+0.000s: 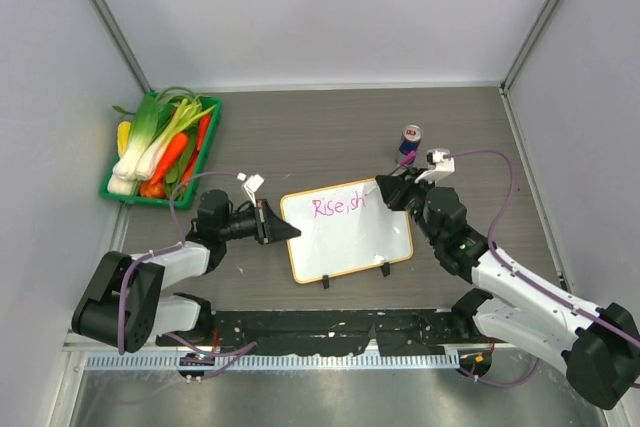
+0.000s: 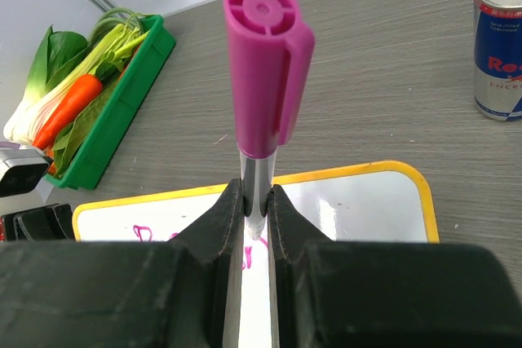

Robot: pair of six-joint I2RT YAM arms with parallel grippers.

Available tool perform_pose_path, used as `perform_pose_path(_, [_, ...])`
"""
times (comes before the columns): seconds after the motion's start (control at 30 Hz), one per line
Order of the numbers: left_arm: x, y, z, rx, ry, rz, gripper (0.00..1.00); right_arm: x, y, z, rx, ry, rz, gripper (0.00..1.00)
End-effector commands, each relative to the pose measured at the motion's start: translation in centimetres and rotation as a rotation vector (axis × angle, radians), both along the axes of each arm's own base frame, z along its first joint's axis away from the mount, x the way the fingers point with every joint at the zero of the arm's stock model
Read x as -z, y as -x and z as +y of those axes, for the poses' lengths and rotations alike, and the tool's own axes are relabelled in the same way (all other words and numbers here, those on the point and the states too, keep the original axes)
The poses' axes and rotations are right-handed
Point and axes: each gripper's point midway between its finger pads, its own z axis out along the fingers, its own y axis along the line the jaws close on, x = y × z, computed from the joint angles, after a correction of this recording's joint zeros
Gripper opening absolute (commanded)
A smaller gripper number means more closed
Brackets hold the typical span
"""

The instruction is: Write a sentence on the whiteboard

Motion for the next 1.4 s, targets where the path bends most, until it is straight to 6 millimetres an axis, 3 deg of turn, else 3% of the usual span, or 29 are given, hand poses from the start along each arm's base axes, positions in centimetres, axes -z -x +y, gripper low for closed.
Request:
perform_pose_path(0.0, [1.8,-1.2,0.7,-0.065,-0.078,-0.012,0.0,-3.1,-0.9,0.2,0.011,-0.026,-0.084,0.01])
perform_pose_path(0.67, [1.8,-1.2,0.7,-0.065,-0.077,-0.01,0.0,0.6,-1.3,-0.5,0.054,0.029,-0.011,0.01])
perform_pose_path(1.37, [1.9,-1.3,0.7,-0.067,-0.079,-0.007,0.0,4.4,0.9,-0.8,0.001,0.068,0.08,0.01])
